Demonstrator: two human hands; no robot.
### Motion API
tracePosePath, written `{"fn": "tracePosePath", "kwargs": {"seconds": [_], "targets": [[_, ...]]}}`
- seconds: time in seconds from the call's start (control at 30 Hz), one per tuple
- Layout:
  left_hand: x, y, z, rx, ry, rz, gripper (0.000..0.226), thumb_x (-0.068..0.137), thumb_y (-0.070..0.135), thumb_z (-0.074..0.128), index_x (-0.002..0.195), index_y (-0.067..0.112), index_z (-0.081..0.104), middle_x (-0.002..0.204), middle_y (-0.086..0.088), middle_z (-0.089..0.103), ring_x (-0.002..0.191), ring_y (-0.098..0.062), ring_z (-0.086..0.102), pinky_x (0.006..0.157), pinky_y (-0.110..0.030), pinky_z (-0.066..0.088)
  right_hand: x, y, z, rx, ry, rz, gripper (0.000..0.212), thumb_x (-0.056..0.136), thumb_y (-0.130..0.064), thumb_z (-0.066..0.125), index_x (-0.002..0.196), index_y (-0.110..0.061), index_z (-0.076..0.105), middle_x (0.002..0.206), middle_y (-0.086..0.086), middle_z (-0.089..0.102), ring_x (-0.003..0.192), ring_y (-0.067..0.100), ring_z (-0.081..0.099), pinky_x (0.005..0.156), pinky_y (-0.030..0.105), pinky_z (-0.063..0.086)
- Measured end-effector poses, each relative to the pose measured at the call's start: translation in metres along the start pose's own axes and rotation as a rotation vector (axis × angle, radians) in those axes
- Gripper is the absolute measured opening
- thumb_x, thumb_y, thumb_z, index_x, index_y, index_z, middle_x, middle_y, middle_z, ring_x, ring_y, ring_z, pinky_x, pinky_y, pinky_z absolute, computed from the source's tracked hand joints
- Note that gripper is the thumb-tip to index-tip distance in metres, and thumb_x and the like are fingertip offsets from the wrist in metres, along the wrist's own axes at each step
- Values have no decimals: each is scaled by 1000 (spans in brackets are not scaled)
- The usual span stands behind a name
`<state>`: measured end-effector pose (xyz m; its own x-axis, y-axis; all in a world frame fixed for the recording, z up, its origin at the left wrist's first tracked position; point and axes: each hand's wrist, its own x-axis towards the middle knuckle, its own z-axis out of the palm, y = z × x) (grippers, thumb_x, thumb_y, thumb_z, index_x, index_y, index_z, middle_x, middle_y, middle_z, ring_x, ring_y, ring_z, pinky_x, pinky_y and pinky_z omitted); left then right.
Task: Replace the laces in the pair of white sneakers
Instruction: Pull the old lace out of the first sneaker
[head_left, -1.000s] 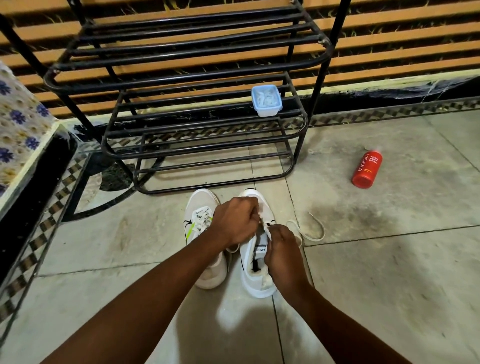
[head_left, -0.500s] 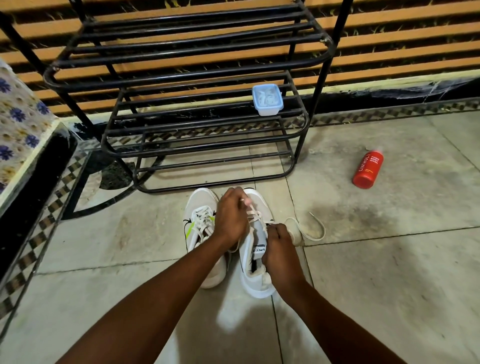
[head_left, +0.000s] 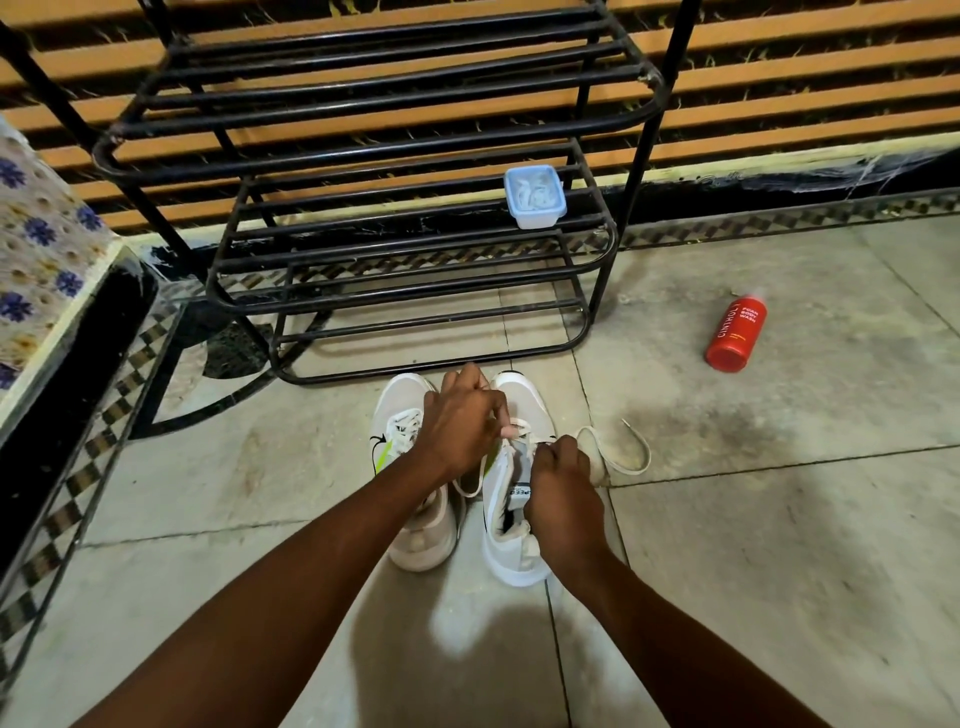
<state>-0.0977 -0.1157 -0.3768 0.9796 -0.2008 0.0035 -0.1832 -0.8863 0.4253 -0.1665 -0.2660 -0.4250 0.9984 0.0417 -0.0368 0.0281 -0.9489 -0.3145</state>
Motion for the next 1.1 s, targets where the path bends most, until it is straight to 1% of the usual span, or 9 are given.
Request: {"fn": "tracePosePath", "kwargs": {"seconds": [0.13, 0.2, 0.27, 0.37, 0.47, 0.57, 0.73, 0.9, 1.1], "targets": [[-5, 3, -1, 130, 111, 20, 18, 87, 15, 64, 98, 29, 60, 113, 14, 60, 116, -13, 51, 92, -41, 24, 2, -1, 1, -57, 15, -20, 42, 56, 4, 79, 95, -6, 64, 100, 13, 57, 89, 31, 61, 53, 36, 56], [-3, 5, -9, -254, 211, -60, 15, 97, 5, 54, 98, 19, 58, 95, 13, 70, 101, -12, 67, 93, -34, 38, 3, -2, 3, -67, 15, -21, 43, 56, 4, 80, 95, -6, 64, 99, 13, 57, 88, 31, 61, 53, 37, 56], [4, 9, -20, -876, 331, -257, 11, 106, 1, 44, 99, 4, 52, 83, 1, 70, 80, -18, 75, 69, -31, 59, 3, -2, 2, -74, 25, -22, 43, 55, 4, 81, 93, -7, 64, 98, 12, 57, 87, 30, 62, 51, 37, 56], [9, 4, -29, -1270, 433, -455, 15, 111, 7, 38, 98, 10, 45, 71, -4, 51, 49, -12, 55, 52, -33, 52, 2, -3, 2, -92, 32, -56, 45, 52, 4, 82, 93, -6, 65, 96, 13, 58, 85, 32, 62, 51, 39, 55], [3, -19, -18, -766, 266, -170, 17, 108, 14, 47, 92, 16, 50, 72, 4, 51, 59, -11, 47, 58, -30, 40, 2, -2, 3, -107, 33, -43, 49, 50, 3, 85, 94, -5, 67, 97, 13, 60, 84, 32, 63, 51, 38, 55], [-6, -30, -4, -183, 3, 201, 5, 99, 12, 62, 98, 17, 60, 89, 3, 63, 86, -21, 61, 73, -34, 49, 4, -3, 2, -125, 15, -41, 46, 54, -1, 84, 95, -6, 67, 99, 12, 59, 85, 31, 63, 52, 37, 54], [0, -17, -1, 356, -98, 395, 29, 85, 3, 62, 106, 18, 74, 102, -3, 65, 104, -28, 53, 80, -34, 43, 3, -2, -1, -129, 17, -34, 38, 63, -2, 80, 97, -7, 66, 102, 12, 59, 87, 31, 62, 56, 38, 55], [3, -9, -12, 332, -50, 375, 19, 83, 2, 67, 94, 15, 75, 94, -2, 62, 100, -26, 51, 69, -30, 31, 0, -3, -3, -136, 27, -58, 37, 63, -1, 79, 98, -6, 68, 99, 13, 60, 84, 31, 63, 53, 37, 55], [7, -4, -15, 98, 395, 148, 25, 77, 0, 59, 91, 20, 62, 96, 5, 60, 97, -22, 49, 74, -38, 39, 2, -2, 1, -158, 69, -86, 28, 67, 0, 54, 93, -4, 65, 98, 15, 59, 84, 33, 63, 49, 37, 54]]}}
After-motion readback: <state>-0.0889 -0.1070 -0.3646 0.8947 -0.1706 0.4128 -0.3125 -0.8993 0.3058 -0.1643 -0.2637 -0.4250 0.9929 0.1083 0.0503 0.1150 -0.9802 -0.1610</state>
